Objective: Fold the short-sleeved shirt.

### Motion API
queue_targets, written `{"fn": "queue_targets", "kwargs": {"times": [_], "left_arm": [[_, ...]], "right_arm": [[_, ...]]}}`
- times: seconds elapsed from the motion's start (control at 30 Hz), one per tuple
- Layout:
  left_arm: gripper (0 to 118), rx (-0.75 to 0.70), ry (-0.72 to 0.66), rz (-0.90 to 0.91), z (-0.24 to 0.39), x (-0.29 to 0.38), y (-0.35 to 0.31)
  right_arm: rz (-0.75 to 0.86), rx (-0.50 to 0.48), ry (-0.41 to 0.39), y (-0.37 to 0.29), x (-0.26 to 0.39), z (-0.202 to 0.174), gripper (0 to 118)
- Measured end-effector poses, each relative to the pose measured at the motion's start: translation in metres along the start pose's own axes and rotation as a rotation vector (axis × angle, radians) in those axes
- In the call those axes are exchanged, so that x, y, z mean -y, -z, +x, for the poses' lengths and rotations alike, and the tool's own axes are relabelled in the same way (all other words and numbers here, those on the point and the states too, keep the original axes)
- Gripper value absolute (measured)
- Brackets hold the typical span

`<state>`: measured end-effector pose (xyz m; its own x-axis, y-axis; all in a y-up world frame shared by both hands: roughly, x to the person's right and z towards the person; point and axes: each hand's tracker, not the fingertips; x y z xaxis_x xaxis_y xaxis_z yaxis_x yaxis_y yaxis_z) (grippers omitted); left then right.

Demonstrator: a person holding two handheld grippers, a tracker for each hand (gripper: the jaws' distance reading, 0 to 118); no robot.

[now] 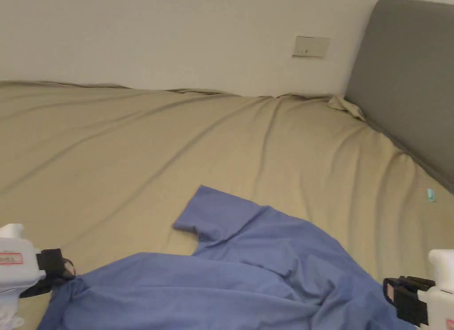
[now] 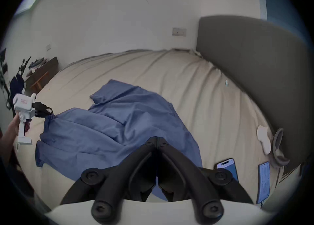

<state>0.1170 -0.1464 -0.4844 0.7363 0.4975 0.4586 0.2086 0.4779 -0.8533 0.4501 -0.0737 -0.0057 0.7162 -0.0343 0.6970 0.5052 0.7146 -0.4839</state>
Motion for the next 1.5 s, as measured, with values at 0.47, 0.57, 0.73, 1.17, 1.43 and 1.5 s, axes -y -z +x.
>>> {"fn": "queue_targets", "kwargs": {"times": [0.47, 0.57, 0.73, 1.17, 1.43, 1.5], "left_arm": [[11, 0.025, 0.068, 0.058, 0.018, 0.004, -0.034], [11, 0.058, 0.051, 0.119, 0.013, -0.004, -0.045], [11, 0.026, 0.22, 0.324, 0.033, -0.02, -0.099], [11, 0.08, 0.295, 0.683, 0.09, -0.132, -0.25], [11, 0.025, 0.385, 0.799, 0.121, -0.203, -0.286], [11, 0.012, 0.389, 0.812, 0.123, -0.217, -0.286]], "right_arm": [[-0.243, -0.046, 0.138, 0.097, 0.011, 0.015, 66], [-0.178, -0.065, 0.198, 0.083, 0.01, 0.01, 9], [0.095, -0.084, 0.03, 0.029, -0.028, -0.017, 9], [0.505, -0.159, -0.137, -0.043, -0.217, -0.081, 9], [0.609, -0.153, -0.119, -0.054, -0.304, -0.107, 9], [0.63, -0.148, -0.116, -0.055, -0.316, -0.112, 9]]}}
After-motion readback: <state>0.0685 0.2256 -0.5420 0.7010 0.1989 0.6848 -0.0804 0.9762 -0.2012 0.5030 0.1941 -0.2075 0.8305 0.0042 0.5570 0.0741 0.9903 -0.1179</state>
